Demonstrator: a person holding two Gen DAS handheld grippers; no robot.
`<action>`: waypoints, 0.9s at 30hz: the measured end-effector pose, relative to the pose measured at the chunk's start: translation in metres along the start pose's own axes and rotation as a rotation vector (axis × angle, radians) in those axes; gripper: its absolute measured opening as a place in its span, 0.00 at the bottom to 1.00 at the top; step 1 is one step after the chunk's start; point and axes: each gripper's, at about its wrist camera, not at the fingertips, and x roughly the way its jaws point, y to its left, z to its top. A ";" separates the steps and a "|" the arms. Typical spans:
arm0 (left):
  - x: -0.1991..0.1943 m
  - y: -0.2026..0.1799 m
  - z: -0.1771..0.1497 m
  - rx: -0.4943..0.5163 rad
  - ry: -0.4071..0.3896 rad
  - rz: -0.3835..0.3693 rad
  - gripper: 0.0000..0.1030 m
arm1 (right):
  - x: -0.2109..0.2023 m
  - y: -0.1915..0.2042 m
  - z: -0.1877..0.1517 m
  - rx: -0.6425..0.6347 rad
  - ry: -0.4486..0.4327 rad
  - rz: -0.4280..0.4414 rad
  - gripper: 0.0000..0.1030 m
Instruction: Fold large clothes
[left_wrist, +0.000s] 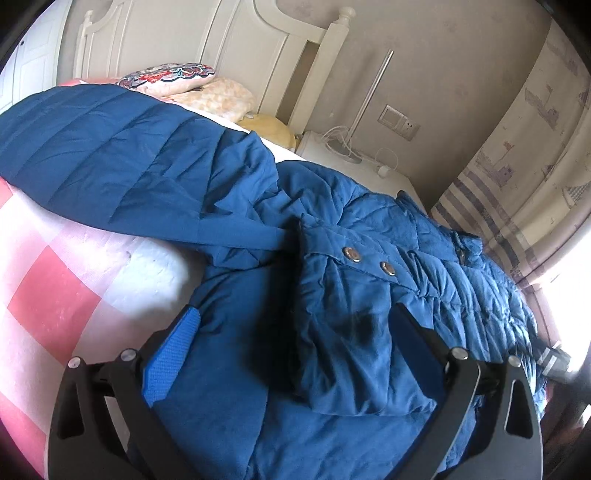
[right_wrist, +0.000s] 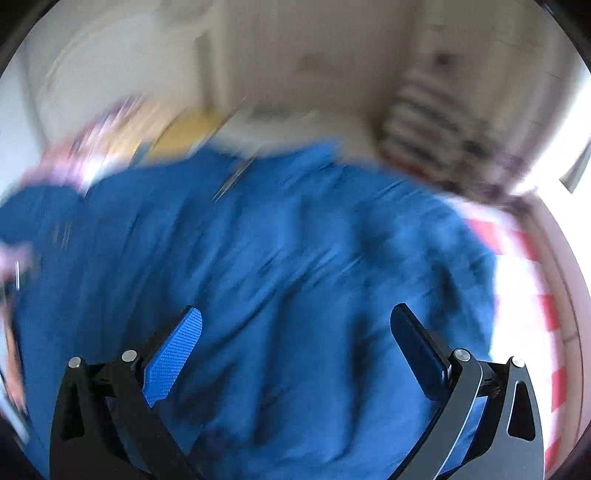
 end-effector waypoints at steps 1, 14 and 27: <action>-0.002 0.003 0.000 -0.013 -0.007 -0.018 0.98 | 0.010 0.011 -0.011 -0.042 0.046 -0.001 0.95; -0.092 0.158 0.036 -0.657 -0.324 -0.068 0.97 | -0.019 0.031 -0.059 0.013 -0.061 0.005 0.96; -0.072 0.315 0.106 -0.765 -0.283 -0.055 0.07 | -0.026 0.021 -0.062 0.076 -0.104 0.070 0.95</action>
